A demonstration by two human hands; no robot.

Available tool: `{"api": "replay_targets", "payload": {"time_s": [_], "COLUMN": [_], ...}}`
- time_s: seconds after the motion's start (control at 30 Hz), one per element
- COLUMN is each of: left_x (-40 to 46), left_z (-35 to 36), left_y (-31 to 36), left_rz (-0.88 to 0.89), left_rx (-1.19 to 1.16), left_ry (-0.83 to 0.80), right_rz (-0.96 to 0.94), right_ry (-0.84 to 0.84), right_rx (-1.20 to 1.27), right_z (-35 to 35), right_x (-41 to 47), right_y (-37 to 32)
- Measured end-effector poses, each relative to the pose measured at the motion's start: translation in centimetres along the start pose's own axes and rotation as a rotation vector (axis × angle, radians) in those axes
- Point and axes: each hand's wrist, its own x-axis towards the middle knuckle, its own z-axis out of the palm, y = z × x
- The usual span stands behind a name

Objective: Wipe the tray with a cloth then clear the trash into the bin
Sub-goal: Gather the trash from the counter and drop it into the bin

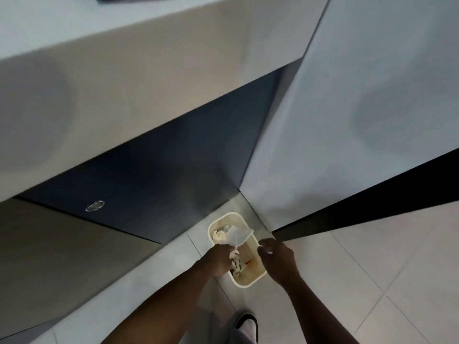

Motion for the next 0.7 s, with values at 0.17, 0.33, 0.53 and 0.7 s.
{"api": "replay_targets", "payload": {"time_s": [0.17,0.33,0.53,0.7], "left_x": [0.1,0.4,-1.2,-8.7], "left_z": [0.0,-0.8,-1.9,-7.6], "left_y": [-0.5,0.7,2.0,5.3], "left_rz": [-0.035,0.063,0.11,0.109], "left_rx": [0.236,0.231,0.231,0.168], "left_ry": [0.009,0.083,0.056,0.143], "right_rz": [0.012,-0.015,0.012,-0.084], "right_ry": [-0.044,-0.04,0.035,0.144], "right_rx": [-0.032,-0.018,0.04,0.009], "right_z": [0.6,-0.2,-1.1,-6.3], "right_x": [0.4,0.9,-0.2,-4.8], "right_y": [-0.2,-1.5,-2.3,-8.0]}}
